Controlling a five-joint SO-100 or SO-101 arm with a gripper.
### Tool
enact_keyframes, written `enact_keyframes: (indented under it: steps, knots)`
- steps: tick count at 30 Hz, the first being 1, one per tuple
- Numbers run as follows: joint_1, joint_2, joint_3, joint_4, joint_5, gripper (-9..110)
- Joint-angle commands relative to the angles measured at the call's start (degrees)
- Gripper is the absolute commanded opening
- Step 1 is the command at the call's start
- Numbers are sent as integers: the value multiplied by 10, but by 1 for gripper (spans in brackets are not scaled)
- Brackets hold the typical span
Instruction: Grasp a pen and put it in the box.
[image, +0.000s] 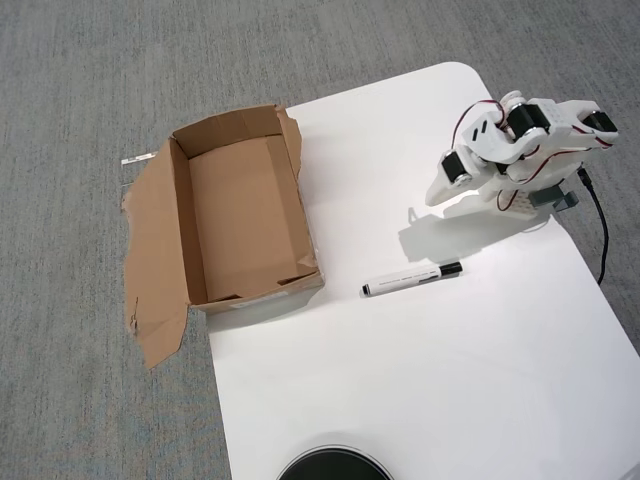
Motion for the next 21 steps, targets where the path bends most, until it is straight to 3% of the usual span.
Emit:
enact_keyframes:
  steps: [1,21]
  knots:
    - [-3,32,26,3,-2,1]
    - [-3,33,-15,3,-2,1]
